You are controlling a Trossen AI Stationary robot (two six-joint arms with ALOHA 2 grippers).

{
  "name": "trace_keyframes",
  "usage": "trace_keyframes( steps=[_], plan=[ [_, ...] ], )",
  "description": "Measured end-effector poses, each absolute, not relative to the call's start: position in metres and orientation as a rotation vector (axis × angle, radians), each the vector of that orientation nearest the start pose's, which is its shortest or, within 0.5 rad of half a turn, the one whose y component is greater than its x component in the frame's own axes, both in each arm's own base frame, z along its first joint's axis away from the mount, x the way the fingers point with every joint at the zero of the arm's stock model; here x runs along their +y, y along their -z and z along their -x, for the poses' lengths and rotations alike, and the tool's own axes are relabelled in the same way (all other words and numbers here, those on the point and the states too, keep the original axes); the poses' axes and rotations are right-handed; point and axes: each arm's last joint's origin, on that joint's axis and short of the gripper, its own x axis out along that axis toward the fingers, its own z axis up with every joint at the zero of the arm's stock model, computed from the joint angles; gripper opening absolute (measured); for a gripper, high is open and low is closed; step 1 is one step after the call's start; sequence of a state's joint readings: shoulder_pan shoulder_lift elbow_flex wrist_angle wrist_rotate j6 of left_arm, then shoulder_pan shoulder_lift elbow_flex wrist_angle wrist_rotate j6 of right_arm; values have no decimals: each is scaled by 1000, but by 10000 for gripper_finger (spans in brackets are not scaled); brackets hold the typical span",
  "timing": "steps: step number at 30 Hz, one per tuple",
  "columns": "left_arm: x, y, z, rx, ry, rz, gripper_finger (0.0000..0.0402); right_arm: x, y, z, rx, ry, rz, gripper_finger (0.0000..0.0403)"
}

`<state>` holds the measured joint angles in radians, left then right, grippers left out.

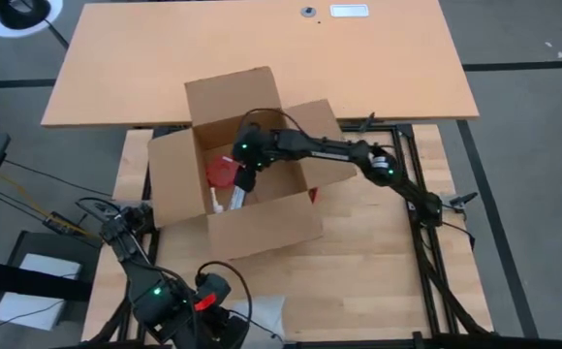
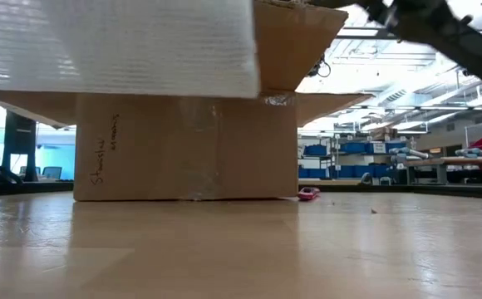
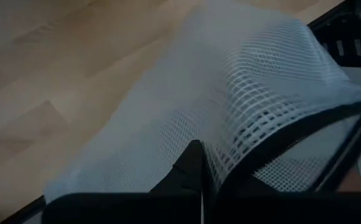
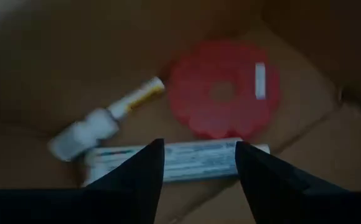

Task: Unpack boxes
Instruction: Put the toothpaste into the white zip bag

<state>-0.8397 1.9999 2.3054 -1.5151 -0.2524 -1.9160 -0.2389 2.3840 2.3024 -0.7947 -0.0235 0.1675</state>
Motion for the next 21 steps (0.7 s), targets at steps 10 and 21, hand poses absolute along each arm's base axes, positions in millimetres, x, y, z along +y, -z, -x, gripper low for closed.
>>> trace_keyframes(
  steps=[10,21],
  plan=[
    [-278,-385,-259,1061,-573,1070,6,-138,-188,-513,1051,308,-325,189],
    [-278,-385,-259,1045,-583,1069,6,-140,-194,-516,1014,185,-367,190]
  ],
)
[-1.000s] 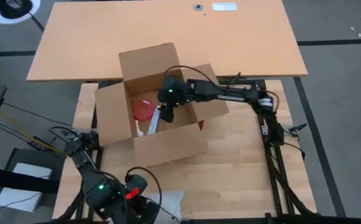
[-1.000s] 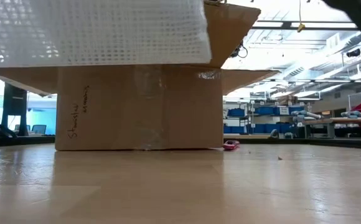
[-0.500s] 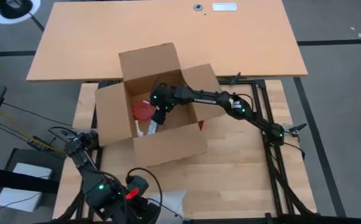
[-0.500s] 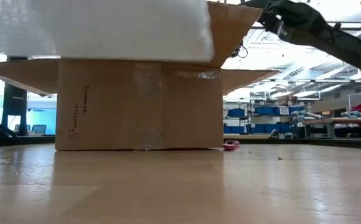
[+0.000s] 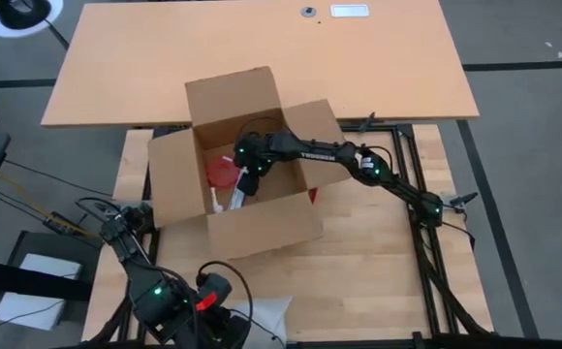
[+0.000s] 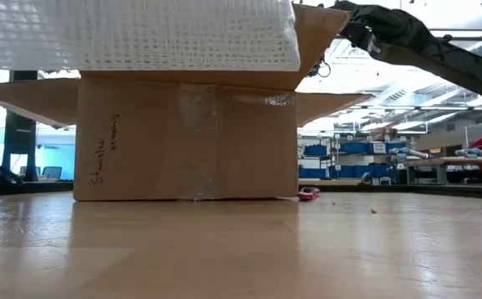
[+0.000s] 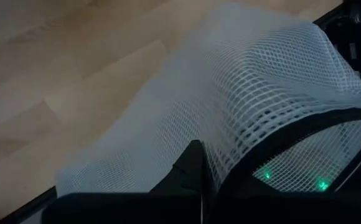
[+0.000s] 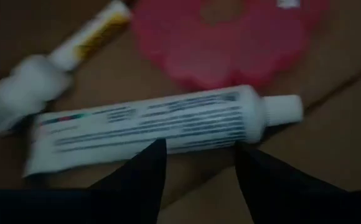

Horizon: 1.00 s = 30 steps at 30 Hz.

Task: Unpack boxes
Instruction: Put the toothpaste into the white zip bag

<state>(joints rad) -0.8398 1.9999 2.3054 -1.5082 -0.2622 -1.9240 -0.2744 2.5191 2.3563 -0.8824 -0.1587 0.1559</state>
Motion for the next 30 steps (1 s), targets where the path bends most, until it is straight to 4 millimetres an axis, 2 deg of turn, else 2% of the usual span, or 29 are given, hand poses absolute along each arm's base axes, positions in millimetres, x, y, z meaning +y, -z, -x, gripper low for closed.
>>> trace_keyframes(
  steps=[3,6,12,17,24,30],
  plan=[
    [-277,-385,-259,1029,-608,1075,8,-140,-205,-510,1016,111,-359,188],
    [-277,-385,-259,1017,-607,1074,9,-139,-228,-504,986,60,-282,187],
    [-274,-386,-262,945,-622,1063,10,-132,-298,-479,872,14,-148,185],
    [-263,-384,-268,897,-659,993,11,-124,-360,-446,776,9,-18,180],
    [-228,-361,-306,947,-660,695,10,-112,-437,-389,627,45,86,171],
    [-198,-329,-348,986,-556,461,10,-95,-484,-334,558,51,114,169]
  ],
)
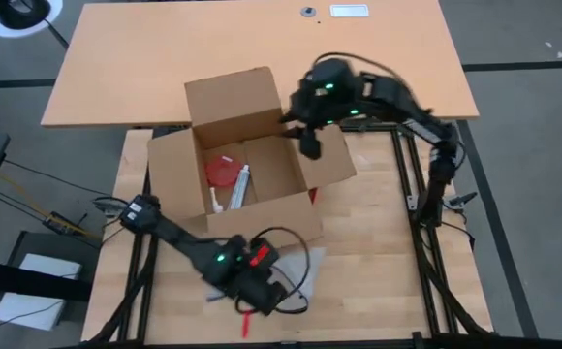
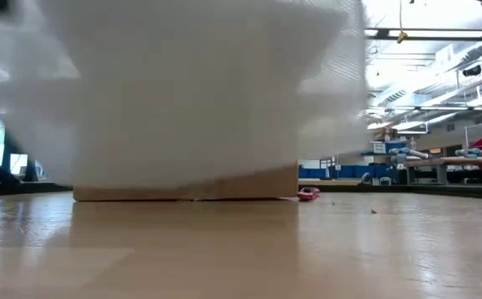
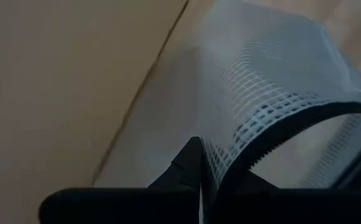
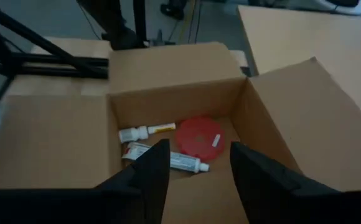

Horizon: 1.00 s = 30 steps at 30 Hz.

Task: Unpack boxes
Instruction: Put the toothpaste into the white zip bag

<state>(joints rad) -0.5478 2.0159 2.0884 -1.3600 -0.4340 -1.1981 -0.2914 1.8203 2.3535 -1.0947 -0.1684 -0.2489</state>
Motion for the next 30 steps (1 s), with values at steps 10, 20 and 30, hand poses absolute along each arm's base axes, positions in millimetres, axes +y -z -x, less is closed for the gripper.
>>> trace_keyframes(
  steps=[10,20,30],
  plan=[
    [-162,-276,-391,983,-440,428,14,-70,-529,-247,519,77,120,167],
    [-147,-277,-419,923,-146,507,122,-52,-542,-193,532,72,108,166],
    [-154,-321,-420,959,99,679,160,-45,-548,-169,515,68,115,166]
  ],
)
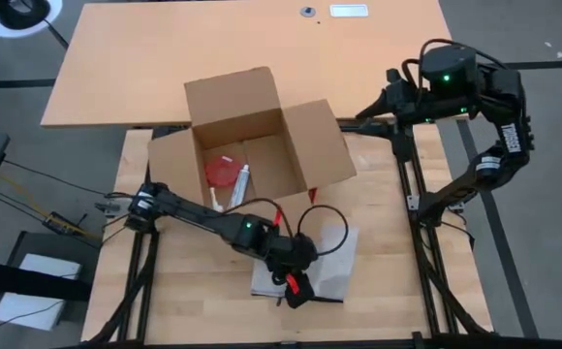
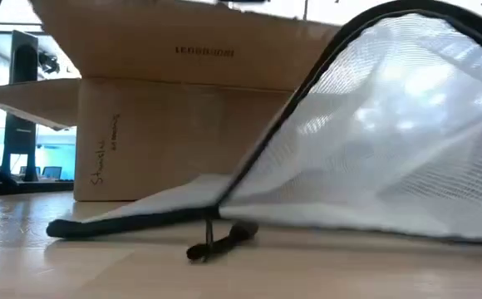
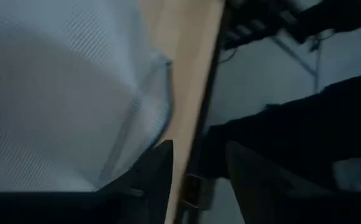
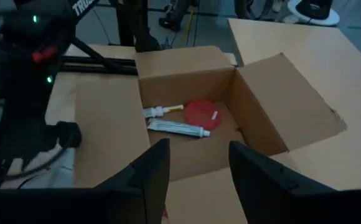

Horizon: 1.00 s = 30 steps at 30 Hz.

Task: Unpack boxes
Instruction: Put the toothpaste into the white zip bag

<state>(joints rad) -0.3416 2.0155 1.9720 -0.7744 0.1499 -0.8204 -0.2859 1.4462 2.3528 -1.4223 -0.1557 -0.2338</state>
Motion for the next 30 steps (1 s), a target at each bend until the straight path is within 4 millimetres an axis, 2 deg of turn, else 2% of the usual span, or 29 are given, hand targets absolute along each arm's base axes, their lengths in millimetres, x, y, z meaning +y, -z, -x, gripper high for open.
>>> trace_keyframes(
  steps=[5,9,12,14,17,23,27,30],
  plan=[
    [-139,-374,-417,812,77,677,160,-43,-547,-164,533,59,113,165],
    [-112,-410,-417,664,24,649,161,-43,-544,-164,559,57,101,166],
    [-83,-426,-410,652,-99,602,161,-45,-543,-167,575,90,103,165],
    [-57,-427,-404,661,-207,593,161,-48,-542,-170,589,136,98,164],
    [-20,-414,-392,799,-392,568,161,-54,-537,-176,613,186,76,163],
    [51,-397,-363,1065,-681,495,163,-70,-513,-195,727,241,18,162],
    [96,-389,-354,1098,-768,521,178,-84,-492,-205,804,304,-42,162],
    [119,-370,-350,1191,-787,513,195,-94,-477,-213,838,341,-95,162]
  ],
)
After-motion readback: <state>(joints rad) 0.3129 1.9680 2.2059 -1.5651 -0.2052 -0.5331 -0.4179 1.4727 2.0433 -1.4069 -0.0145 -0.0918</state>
